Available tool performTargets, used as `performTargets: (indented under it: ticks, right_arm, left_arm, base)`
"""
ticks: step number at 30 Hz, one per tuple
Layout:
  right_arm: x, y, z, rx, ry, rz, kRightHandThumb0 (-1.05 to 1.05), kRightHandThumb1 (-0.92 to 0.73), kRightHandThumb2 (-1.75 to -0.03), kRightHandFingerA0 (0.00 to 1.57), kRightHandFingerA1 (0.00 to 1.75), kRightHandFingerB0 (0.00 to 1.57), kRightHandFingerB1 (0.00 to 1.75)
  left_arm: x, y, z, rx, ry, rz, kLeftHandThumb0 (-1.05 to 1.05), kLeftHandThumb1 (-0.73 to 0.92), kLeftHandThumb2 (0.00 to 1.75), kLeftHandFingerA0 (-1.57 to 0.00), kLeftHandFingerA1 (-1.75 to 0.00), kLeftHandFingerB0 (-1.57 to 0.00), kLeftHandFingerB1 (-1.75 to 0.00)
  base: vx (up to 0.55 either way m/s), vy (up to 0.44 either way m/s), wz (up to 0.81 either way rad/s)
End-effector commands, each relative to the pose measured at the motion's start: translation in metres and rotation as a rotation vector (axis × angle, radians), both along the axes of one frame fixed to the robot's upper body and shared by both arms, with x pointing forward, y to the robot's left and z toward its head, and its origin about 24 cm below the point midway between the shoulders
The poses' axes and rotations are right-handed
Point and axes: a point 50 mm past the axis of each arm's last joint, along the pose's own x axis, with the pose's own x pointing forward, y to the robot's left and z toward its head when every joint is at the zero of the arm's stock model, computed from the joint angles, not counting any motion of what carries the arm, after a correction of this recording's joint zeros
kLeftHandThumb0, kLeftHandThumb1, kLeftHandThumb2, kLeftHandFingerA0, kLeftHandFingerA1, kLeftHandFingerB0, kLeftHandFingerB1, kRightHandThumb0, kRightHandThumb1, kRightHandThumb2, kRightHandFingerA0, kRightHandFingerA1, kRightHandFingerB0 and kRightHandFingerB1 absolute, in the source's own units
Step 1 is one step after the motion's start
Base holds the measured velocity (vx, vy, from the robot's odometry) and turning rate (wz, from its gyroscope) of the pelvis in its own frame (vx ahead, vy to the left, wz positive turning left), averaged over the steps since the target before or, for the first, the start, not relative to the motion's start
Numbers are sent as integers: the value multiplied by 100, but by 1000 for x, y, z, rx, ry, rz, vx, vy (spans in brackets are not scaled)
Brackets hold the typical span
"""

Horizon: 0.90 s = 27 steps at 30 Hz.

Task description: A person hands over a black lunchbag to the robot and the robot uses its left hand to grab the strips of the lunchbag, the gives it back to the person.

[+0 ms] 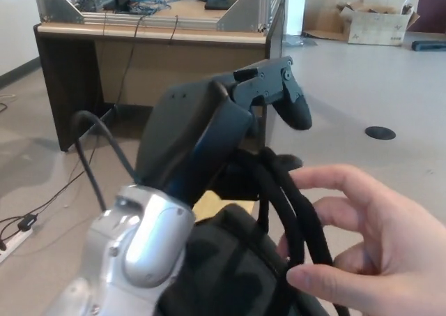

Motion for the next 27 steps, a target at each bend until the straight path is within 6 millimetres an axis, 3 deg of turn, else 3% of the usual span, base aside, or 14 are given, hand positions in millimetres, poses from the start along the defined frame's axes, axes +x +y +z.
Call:
performTargets:
  ticks: [1,12,22,27]
  right_arm:
    - [-12,-11,-4,-37,24,-7,-72,-78,-65,40,46,28,37]
    - [0,-9,3,-40,15,15,-68,-78,-64,41,46,29,38]
    - [-4,-9,-1,-39,24,11,-70,-77,-65,44,47,32,38]
    - [-8,-9,-3,-35,36,7,-71,-77,-65,44,48,32,39]
  left_arm:
    - [8,-8,16,-415,-369,-25,-23,63,57,-86,-175,-65,-175]
    - [16,12,15,-417,-435,46,-20,64,57,-82,-175,-62,-175]
    - [29,59,14,-427,-469,172,-13,62,56,-85,-175,-65,-175]
    - [30,86,15,-441,-478,223,-19,63,57,-85,-175,-64,-175]
  base:
    - [0,0,0]
    - [0,0,0]
    - [0,0,0]
    - [0,0,0]
